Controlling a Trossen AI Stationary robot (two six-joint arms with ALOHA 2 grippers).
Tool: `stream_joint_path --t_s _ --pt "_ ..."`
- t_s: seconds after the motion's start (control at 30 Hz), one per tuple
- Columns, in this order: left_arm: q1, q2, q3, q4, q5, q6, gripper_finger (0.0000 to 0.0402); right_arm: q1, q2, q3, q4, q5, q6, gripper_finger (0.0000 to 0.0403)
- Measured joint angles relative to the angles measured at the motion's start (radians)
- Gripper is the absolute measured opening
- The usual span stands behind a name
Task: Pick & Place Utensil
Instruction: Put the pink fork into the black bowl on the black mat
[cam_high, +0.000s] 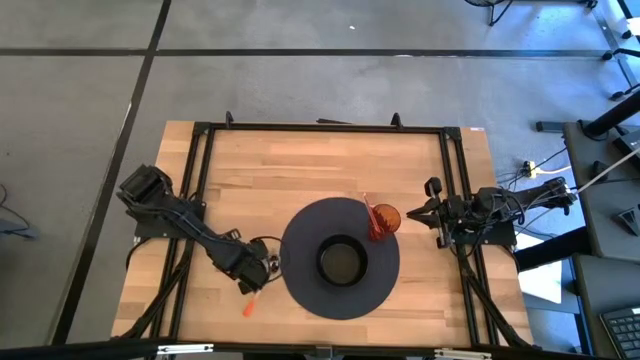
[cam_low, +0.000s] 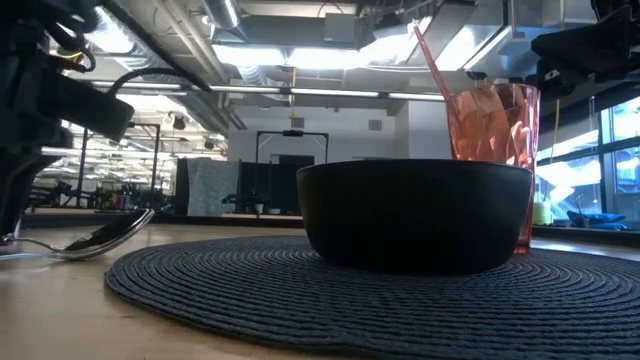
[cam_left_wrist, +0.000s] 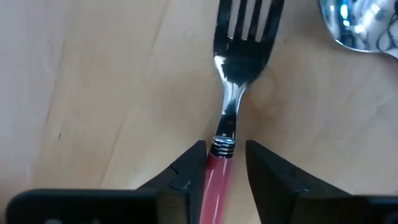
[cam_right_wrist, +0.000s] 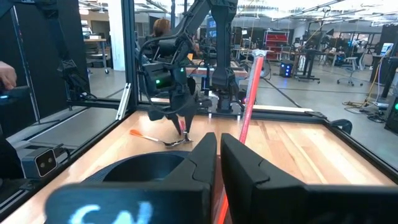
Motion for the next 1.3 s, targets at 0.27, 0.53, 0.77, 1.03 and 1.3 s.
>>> stream_joint_path --t_s 0.27,0.53,0.77,1.03,1.3 --pt "0.056 0.001 -0.001 0.020 0.050 0.085 0.0061 0.000 0.000 0.000 0.000 0.000 0.000 0.0025" --pt "0.057 0.000 -0.002 0.004 0.015 0.118 0.0033 0.000 0.000 0.000 -0.007 0.000 0.000 0.0025" --pt "0.034 -0.015 0.026 -0.061 -0.056 0.137 0.0033 0.000 0.000 0.000 -0.007 0.000 0.000 0.0025" --pt "0.037 -0.019 0.178 -0.227 -0.151 0.177 0.0033 0.000 0.000 0.000 -0.006 0.000 0.000 0.0025" --pt "0.086 0.001 0.411 -0.371 -0.292 0.404 0.0033 0.000 0.000 0.000 -0.006 0.000 0.000 0.0025"
